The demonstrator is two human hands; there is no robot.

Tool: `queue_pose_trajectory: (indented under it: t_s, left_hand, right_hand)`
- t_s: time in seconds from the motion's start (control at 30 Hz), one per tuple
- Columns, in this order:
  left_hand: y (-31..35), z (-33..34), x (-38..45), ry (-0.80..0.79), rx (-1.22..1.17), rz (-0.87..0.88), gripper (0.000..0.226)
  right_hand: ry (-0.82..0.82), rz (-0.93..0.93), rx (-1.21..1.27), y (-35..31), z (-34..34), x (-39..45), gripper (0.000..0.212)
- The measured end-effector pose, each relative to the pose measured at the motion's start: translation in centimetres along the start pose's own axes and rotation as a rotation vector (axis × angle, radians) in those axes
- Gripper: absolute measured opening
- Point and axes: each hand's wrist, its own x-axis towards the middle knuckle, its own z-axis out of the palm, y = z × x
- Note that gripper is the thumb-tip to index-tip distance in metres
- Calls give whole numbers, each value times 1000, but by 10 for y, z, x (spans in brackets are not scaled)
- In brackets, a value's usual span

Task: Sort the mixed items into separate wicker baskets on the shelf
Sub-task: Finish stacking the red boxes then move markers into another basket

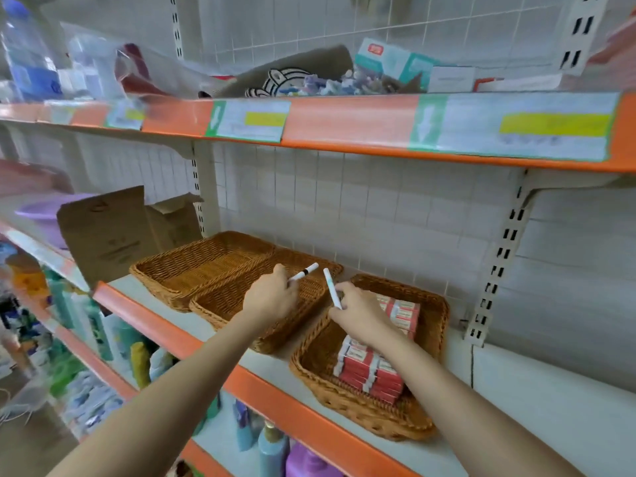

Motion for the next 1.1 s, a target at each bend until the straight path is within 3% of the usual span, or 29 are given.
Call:
queue_pose_trajectory:
  t_s: [0.23, 0.4, 0.47, 0.6, 0.73, 1.0, 1.1]
  left_hand:
    - [-61, -2, 85, -160, -155, -3, 20]
    - [-83, 4, 126, -273, -160, 62, 14]
    - [-84, 9, 134, -284, -84, 119, 18]
    - [-84, 22, 139, -307, 55, 238, 19]
    - [-88, 31, 137, -312, 126, 340, 16]
    - [-92, 34, 132, -350, 124, 417, 18]
    - [-92, 34, 133, -383, 122, 430, 20]
  right_hand:
    - [-19, 96, -108, -43, 42, 76, 39]
    - [-30, 250, -170, -52, 75, 117, 10]
    - [-47, 318, -171, -53, 88, 129, 21]
    - [-87, 412, -167, -57, 102, 142, 12]
    - [-123, 448, -80, -54, 110, 145, 24]
    - [-108, 413, 19, -54, 111, 143, 28]
    - [-112, 377, -47, -57, 110, 141, 31]
